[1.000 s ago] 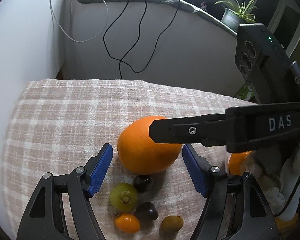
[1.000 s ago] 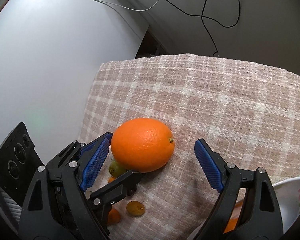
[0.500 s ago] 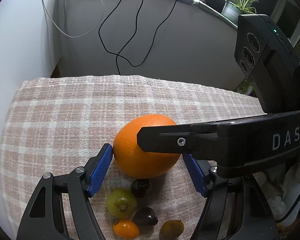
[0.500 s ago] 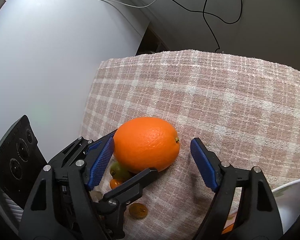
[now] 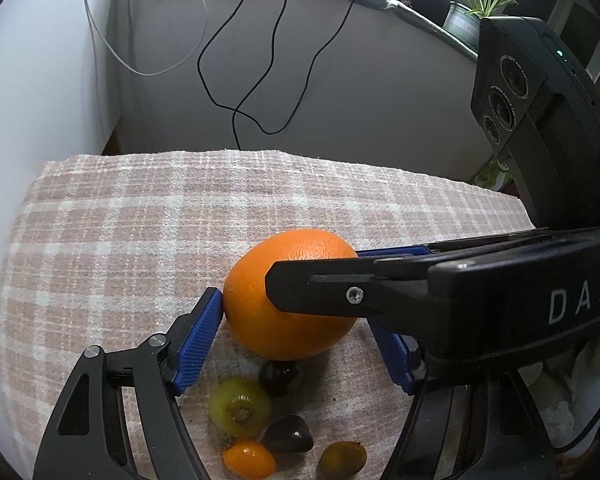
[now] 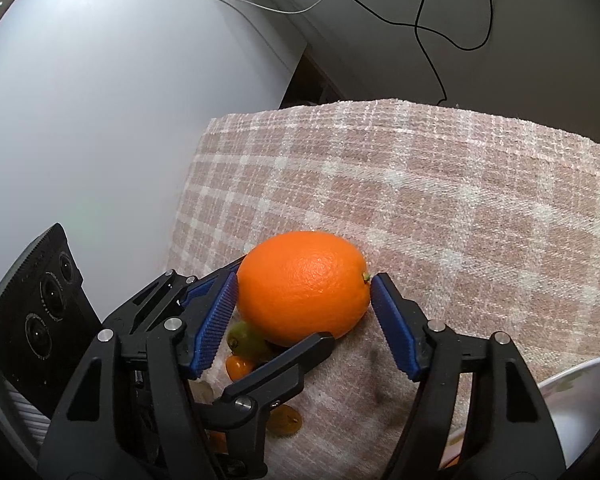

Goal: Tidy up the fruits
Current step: 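Close the right gripper around the oval orange and lift it, then carry the oval orange in the right gripper toward the floral plate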

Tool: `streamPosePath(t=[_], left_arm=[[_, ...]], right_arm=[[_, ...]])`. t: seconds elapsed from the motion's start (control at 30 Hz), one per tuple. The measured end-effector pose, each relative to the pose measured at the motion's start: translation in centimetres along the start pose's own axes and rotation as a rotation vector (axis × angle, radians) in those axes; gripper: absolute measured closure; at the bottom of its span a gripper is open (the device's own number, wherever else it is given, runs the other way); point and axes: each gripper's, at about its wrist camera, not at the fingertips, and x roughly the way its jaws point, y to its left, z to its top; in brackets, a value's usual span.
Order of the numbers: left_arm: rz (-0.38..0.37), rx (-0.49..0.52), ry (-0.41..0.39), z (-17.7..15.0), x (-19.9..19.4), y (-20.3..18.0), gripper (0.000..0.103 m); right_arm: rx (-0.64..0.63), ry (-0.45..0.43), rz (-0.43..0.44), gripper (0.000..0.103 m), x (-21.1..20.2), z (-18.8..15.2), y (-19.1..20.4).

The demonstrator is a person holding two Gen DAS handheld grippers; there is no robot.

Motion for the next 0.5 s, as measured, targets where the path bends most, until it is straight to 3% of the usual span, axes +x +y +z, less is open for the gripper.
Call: streamPosePath(t=[0.5], left_arm=[[0.004, 0.000, -0.016, 0.1, -1.2, -0.6, 0.030]], right_arm=[[-0.019, -0.010, 0.006, 0.031, -1.1, -0.5, 0.5]])
